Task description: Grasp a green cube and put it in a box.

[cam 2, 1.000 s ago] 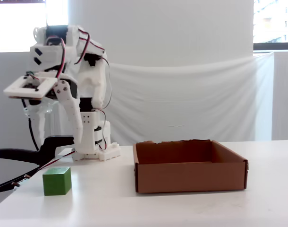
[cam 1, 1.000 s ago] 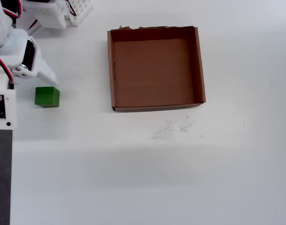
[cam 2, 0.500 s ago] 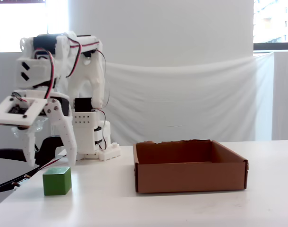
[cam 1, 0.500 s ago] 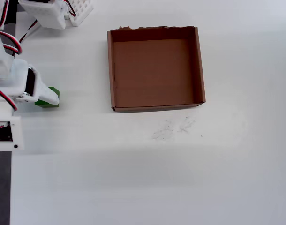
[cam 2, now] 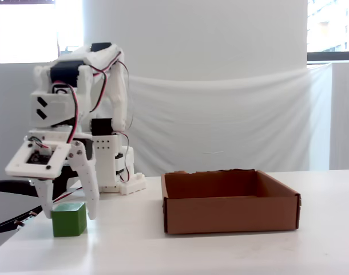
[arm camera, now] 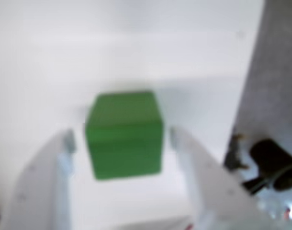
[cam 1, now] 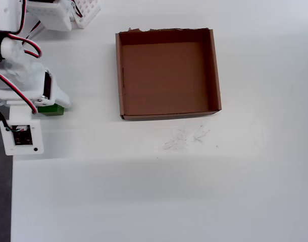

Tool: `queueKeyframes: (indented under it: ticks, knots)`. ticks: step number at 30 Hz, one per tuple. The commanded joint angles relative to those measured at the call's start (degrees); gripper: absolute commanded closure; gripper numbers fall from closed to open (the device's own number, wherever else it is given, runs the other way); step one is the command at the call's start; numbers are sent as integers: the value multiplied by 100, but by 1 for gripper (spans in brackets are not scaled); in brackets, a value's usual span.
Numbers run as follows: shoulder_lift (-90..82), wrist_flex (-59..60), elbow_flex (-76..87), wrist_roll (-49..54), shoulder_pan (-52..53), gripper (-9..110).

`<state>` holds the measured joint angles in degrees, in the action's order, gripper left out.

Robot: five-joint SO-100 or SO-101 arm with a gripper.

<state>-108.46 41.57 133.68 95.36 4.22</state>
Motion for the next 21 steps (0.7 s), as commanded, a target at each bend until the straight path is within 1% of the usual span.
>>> queueKeyframes:
  ticks: [1,7,15,21]
  knots:
    - [-149,-193,18,105,-79,77]
    - [-158,-202,35,88,-114,83]
    - [-158,-545,211,-9,-202,86]
    - [-158,-545,211,-18,-211,87]
